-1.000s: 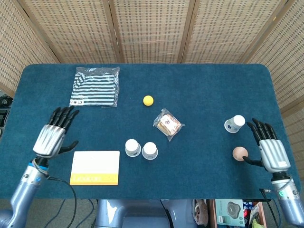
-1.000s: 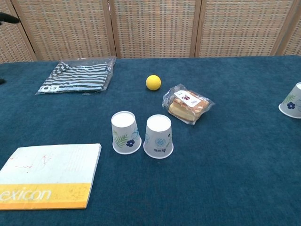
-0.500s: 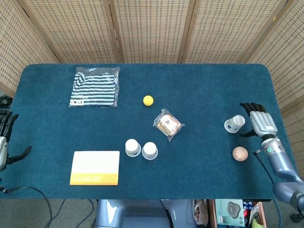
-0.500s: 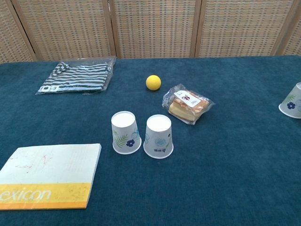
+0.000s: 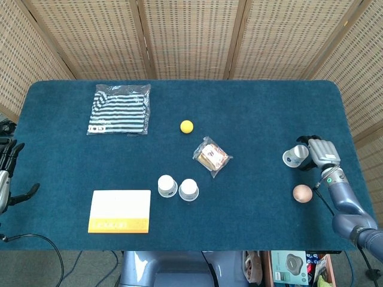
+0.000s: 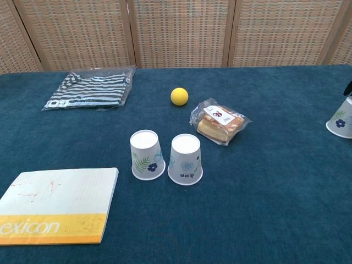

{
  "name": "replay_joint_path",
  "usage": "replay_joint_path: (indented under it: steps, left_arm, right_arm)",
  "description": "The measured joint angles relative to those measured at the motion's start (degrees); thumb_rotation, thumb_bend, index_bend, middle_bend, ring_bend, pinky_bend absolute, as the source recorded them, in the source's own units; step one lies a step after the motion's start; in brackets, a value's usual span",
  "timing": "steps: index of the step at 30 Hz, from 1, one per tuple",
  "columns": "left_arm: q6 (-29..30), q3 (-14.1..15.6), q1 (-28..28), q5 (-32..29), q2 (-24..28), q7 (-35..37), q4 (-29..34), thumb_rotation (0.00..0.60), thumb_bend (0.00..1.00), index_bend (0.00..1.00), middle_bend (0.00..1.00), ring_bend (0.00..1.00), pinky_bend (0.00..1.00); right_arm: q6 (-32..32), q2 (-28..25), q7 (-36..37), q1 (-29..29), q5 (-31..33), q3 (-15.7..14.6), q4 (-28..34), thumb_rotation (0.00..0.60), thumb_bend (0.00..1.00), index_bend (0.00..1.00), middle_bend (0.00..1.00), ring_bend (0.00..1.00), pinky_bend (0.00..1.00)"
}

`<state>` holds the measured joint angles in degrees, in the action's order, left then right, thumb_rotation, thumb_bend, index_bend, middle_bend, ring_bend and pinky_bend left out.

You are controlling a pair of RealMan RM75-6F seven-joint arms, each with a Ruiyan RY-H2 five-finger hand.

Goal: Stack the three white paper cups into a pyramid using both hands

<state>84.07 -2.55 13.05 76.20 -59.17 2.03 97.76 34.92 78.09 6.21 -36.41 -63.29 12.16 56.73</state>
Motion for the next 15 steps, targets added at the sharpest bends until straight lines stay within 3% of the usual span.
replay_joint_path:
  steps: [4, 10, 15]
  left_arm:
    - [-1.6, -0.7, 0.2, -0.8, 0.2, 0.2, -0.2, 0.6, 0.27, 0.0, 0.0, 0.0, 0.0]
    - [-2.5, -1.3, 0.1, -0.9, 0.3, 0.1, -0.1, 0.6, 0.27, 0.0, 0.0, 0.0, 0.0]
    - [-3.0, -1.6, -0.2, -0.4, 0.6, 0.3, 0.1, 0.6, 0.27, 0.0, 0.0, 0.0, 0.0]
  right_arm:
    - [0.2, 2.0, 3.9, -0.3, -1.6, 0.1, -2.7, 0.6, 0.32, 0.44, 0.49, 0.34, 0.56]
    - [1.8, 4.5, 9.0, -0.4, -5.5, -0.2, -7.5, 0.6, 0.38, 0.49, 0.55, 0.4, 0.6]
    - [5.3, 4.4, 12.9, -0.2, -8.9, -0.6, -7.8, 0.6, 0.38, 0.49, 0.54, 0.41, 0.61]
